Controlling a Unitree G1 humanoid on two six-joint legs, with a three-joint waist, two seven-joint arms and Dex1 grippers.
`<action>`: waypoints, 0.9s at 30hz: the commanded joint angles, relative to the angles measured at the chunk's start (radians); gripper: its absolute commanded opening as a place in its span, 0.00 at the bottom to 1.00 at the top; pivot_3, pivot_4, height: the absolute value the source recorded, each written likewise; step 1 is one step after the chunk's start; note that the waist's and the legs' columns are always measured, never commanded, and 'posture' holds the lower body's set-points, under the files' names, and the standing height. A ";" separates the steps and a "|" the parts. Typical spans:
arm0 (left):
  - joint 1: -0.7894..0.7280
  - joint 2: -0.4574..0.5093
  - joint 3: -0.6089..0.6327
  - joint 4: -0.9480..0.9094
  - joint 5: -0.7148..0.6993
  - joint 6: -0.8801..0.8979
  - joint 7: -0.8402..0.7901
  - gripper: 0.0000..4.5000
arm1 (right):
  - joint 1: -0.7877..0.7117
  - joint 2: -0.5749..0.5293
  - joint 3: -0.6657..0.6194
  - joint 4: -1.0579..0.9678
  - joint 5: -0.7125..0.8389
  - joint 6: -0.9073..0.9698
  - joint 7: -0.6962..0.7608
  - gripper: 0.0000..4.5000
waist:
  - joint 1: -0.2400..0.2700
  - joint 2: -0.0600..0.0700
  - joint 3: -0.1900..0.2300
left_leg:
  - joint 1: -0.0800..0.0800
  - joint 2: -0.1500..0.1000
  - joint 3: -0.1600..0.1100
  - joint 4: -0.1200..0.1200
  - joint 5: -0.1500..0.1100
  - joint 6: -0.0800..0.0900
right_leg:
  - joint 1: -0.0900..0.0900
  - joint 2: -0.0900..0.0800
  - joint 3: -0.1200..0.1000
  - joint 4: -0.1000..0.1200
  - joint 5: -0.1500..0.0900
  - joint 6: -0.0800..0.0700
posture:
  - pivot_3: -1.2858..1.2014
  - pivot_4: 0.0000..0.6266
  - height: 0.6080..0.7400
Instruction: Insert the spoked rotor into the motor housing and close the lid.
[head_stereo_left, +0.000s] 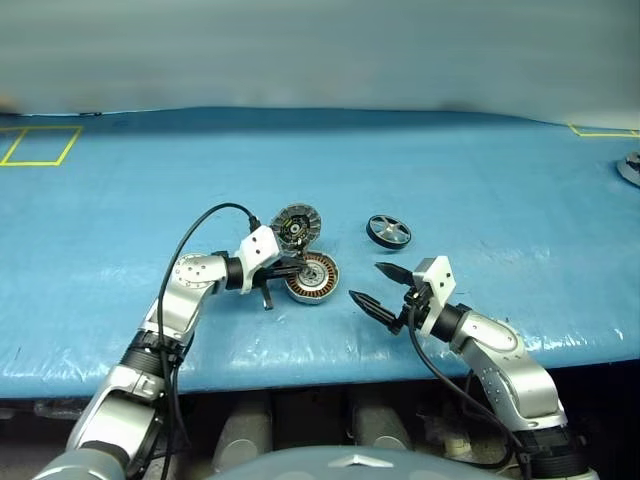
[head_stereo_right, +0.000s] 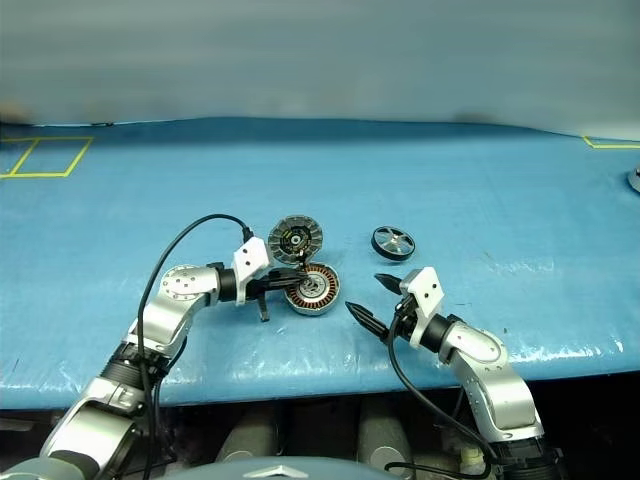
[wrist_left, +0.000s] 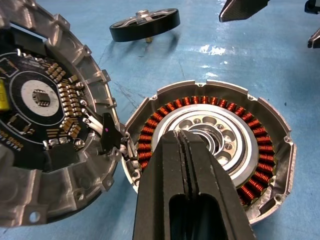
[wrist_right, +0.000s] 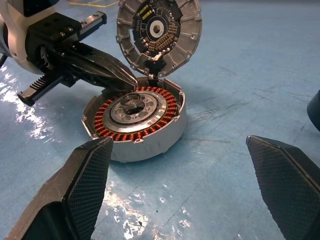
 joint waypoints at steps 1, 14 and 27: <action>0.010 0.025 0.039 -0.056 -0.021 -0.001 0.000 0.01 | 0.005 0.001 -0.009 -0.039 0.009 -0.016 -0.003 1.00 | 0.000 0.000 0.000 | 0.000 0.000 0.000 0.000 0.000 0.000 | 0.000 0.000 0.000 0.000 0.000 0.000 | 0.52 0.24 1.00; 0.020 0.046 0.004 -0.050 0.028 -0.014 0.000 0.01 | 0.004 0.001 -0.003 -0.043 0.005 -0.012 -0.010 1.00 | 0.001 0.000 0.000 | 0.000 0.000 0.000 0.000 0.000 0.000 | 0.000 0.000 0.000 0.000 0.000 0.000 | 0.52 0.24 1.00; 0.000 0.041 -0.036 -0.044 0.055 -0.027 -0.028 0.01 | 0.020 0.003 -0.005 -0.051 0.006 -0.015 -0.023 1.00 | 0.001 0.000 0.000 | 0.001 0.000 0.000 0.001 0.000 0.000 | 0.001 0.000 0.000 0.000 0.000 0.000 | 0.52 0.24 1.00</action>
